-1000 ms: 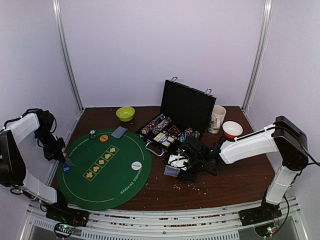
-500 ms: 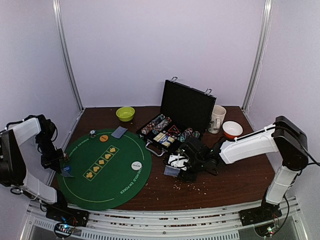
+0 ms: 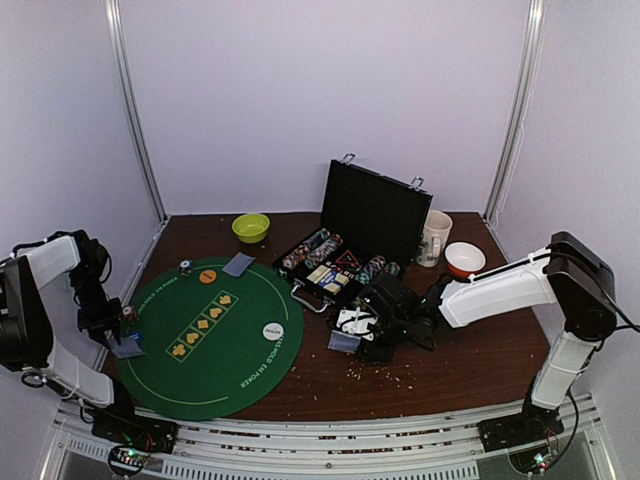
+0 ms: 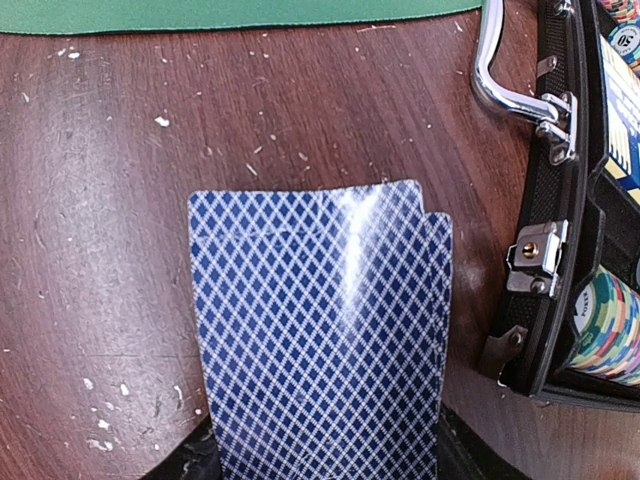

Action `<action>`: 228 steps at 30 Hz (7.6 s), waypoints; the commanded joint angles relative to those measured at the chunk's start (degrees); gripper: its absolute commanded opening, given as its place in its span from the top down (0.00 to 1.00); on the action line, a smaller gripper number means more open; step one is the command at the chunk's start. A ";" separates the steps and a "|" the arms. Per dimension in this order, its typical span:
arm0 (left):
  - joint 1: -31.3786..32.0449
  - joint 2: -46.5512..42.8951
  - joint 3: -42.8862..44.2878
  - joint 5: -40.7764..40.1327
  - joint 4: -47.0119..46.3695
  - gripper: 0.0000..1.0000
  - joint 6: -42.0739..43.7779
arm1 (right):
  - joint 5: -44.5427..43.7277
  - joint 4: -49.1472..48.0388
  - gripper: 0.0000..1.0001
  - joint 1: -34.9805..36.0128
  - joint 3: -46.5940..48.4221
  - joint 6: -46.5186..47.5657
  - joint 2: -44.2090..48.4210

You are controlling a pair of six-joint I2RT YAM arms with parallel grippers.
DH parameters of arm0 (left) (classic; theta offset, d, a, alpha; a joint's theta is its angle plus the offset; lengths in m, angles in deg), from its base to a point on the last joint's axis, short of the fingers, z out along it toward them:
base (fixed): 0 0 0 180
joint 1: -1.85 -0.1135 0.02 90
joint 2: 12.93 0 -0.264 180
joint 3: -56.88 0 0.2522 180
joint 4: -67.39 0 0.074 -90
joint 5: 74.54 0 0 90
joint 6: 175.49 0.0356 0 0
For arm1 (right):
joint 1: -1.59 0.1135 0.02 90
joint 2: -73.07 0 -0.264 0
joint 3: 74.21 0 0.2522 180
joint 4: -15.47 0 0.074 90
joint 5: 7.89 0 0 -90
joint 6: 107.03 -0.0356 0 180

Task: Distribute texas hold em gaming equipment
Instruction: Distribute the poker card in the small blind area, then pick up the poker card from the face-down deck piles, then distribute the poker card in the big blind area, then pick up the poker card from the face-down deck piles.

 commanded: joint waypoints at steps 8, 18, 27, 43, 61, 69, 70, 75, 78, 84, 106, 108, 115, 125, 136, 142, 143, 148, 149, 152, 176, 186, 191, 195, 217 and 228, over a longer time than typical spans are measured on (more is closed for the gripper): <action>-0.55 0.09 2.22 -1.52 -1.00 0.54 -0.96 | -0.33 3.03 0.40 -0.51 -0.92 0.29 1.16; 6.18 1.08 16.59 9.26 -7.57 0.52 0.33 | -0.20 3.13 0.40 -0.63 -0.91 0.50 1.13; 45.98 8.99 31.23 16.73 -22.59 0.40 -8.11 | -0.11 2.71 0.40 -0.73 -1.49 0.51 1.54; 61.93 21.19 5.18 33.08 -77.38 0.21 -12.90 | 2.47 0.84 0.40 -0.85 -2.01 -0.46 2.04; 66.71 37.20 15.66 38.77 -69.06 0.45 -8.97 | 4.87 -2.07 0.40 -1.08 -2.61 -2.65 2.47; 67.40 39.86 19.56 36.31 -63.01 0.58 -6.44 | 5.08 -2.56 0.41 -1.27 -2.53 -3.00 2.39; 67.43 40.51 20.20 35.17 -61.42 0.59 -6.24 | 5.11 -2.56 0.40 -1.22 -2.56 -3.01 2.42; 67.44 39.92 21.15 27.97 -55.17 0.72 -4.30 | 5.06 -2.46 0.40 -1.46 -2.67 -3.10 2.71; 67.38 38.17 18.41 25.25 -54.50 0.74 -3.96 | 5.10 -2.51 0.40 -1.47 -2.72 -3.02 2.84; 67.35 35.11 14.63 29.31 -59.86 0.73 -4.74 | 4.96 -2.29 0.41 -1.71 -2.56 -2.93 2.64; 64.01 30.86 10.71 38.64 -66.83 1.00 -5.02 | 4.51 -1.54 0.41 -1.84 -2.16 -2.75 2.32; 64.01 31.02 10.80 39.78 -67.26 1.00 -4.67 | 4.50 -1.50 0.41 -1.84 -2.20 -2.74 2.31; 63.06 25.92 8.63 41.72 -67.70 1.00 -1.90 | 4.41 -1.02 0.41 -2.06 -2.16 -2.75 2.32; 60.02 22.45 2.70 45.09 -74.41 1.00 -3.91 | 4.85 -1.01 0.41 -2.25 -1.55 -2.75 1.45; 59.05 25.06 3.00 48.34 -77.06 1.00 -6.89 | 4.75 -0.79 0.41 -2.58 -2.00 -2.80 1.88; 55.54 15.50 -5.82 43.80 -82.05 1.00 -12.83 | 4.96 -0.84 0.41 -2.64 -1.80 -2.92 1.45; 54.52 13.53 -7.33 42.59 -82.99 1.00 -14.26 | 5.13 -0.76 0.41 -2.69 -1.81 -2.88 1.41; 44.36 4.55 -11.64 38.78 -86.13 1.00 -21.53 | 5.39 -0.58 0.41 -2.74 -1.47 -2.85 1.02; 41.26 3.50 -11.42 37.24 -85.34 1.00 -21.71 | 5.43 -0.46 0.41 -2.77 -1.38 -2.84 0.97; 34.96 3.37 -9.01 31.34 -80.33 1.00 -21.84 | 5.38 -0.49 0.41 -2.75 -1.31 -2.79 0.84; 27.82 30.86 12.86 31.85 -69.57 1.00 -22.91 | 5.20 0.39 0.41 -2.85 -1.28 -2.22 0.95; 27.27 35.07 16.22 31.97 -66.36 1.00 -20.34 | 5.40 0.39 0.41 -2.82 -1.65 -2.18 1.76; 27.21 35.37 16.99 31.63 -64.57 0.91 -18.81 | 5.33 0.20 0.41 -2.84 -1.97 -2.13 2.23; 27.23 35.33 18.17 30.84 -62.52 0.71 -17.70 | 5.64 0.62 0.41 -2.81 -1.59 -2.31 1.68; 54.46 14.84 9.29 27.92 -58.50 0.30 -8.75 | 5.79 0.10 0.41 -2.78 -1.95 -1.84 1.72; 65.84 29.91 16.93 39.23 -58.44 0.38 -3.57 | 6.64 -1.76 0.42 -2.87 -3.15 -1.69 2.99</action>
